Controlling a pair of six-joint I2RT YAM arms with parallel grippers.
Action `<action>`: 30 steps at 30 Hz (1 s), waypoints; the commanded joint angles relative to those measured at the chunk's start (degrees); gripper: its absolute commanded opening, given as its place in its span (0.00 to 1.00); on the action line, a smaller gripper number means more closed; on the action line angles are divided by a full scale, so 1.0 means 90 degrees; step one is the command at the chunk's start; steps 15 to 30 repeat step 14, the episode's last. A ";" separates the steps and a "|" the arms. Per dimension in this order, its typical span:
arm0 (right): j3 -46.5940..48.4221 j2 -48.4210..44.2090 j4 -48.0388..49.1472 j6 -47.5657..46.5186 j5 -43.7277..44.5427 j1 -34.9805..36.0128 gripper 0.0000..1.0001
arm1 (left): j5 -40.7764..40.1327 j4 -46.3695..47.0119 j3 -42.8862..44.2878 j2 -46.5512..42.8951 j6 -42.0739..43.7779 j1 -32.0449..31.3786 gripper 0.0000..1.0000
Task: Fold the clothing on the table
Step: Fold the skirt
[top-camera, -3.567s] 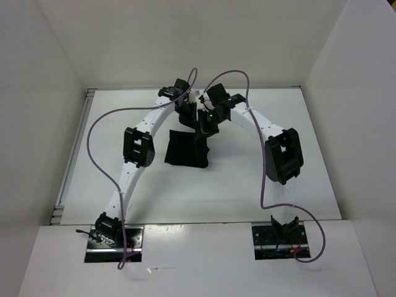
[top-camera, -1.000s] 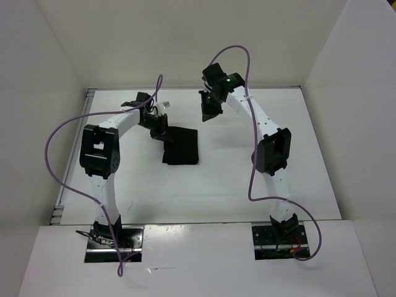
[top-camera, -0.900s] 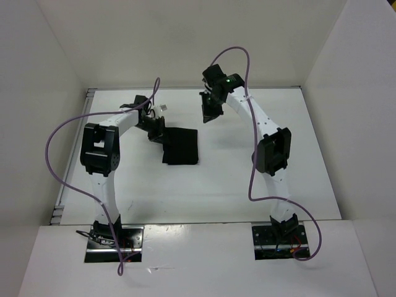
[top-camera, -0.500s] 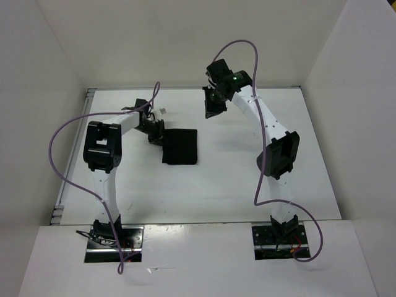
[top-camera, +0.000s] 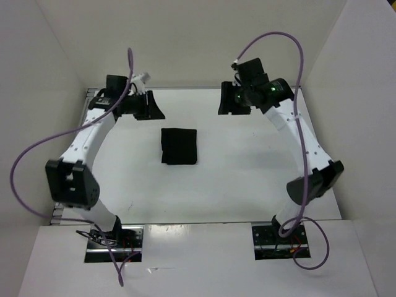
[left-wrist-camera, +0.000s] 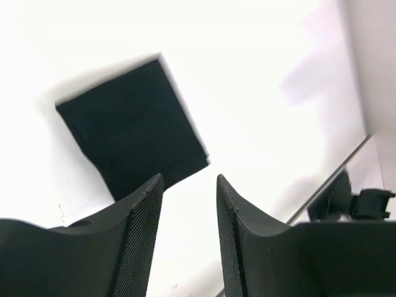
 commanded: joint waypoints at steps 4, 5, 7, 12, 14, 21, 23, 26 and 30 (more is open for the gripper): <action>-0.2331 -0.1177 0.1365 -0.0237 -0.1364 -0.0922 1.00 | -0.0683 0.0529 -0.1602 -0.1703 -0.0670 0.0039 0.49; -0.2954 -0.1324 0.1802 -0.0237 -0.1541 -0.0923 1.00 | -0.0771 0.0588 -0.1836 -0.1840 -0.0749 0.0039 0.49; -0.3717 -0.1705 0.2176 -0.0130 -0.2000 -0.1088 1.00 | -0.1142 0.0589 -0.2471 -0.2221 -0.0935 0.0039 0.49; -0.4843 -0.2047 0.3114 0.0261 -0.2899 -0.1236 0.98 | -0.1571 0.0716 -0.3322 -0.2808 -0.1209 0.0039 0.49; -0.5176 -0.2048 0.3261 0.0407 -0.3104 -0.1236 0.93 | -0.1718 0.0657 -0.3440 -0.2876 -0.1268 0.0039 0.49; -0.5176 -0.2048 0.3261 0.0407 -0.3104 -0.1236 0.93 | -0.1718 0.0657 -0.3440 -0.2876 -0.1268 0.0039 0.49; -0.5176 -0.2048 0.3261 0.0407 -0.3104 -0.1236 0.93 | -0.1718 0.0657 -0.3440 -0.2876 -0.1268 0.0039 0.49; -0.5176 -0.2048 0.3261 0.0407 -0.3104 -0.1236 0.93 | -0.1718 0.0657 -0.3440 -0.2876 -0.1268 0.0039 0.49; -0.5176 -0.2048 0.3261 0.0407 -0.3104 -0.1236 0.93 | -0.1718 0.0657 -0.3440 -0.2876 -0.1268 0.0039 0.49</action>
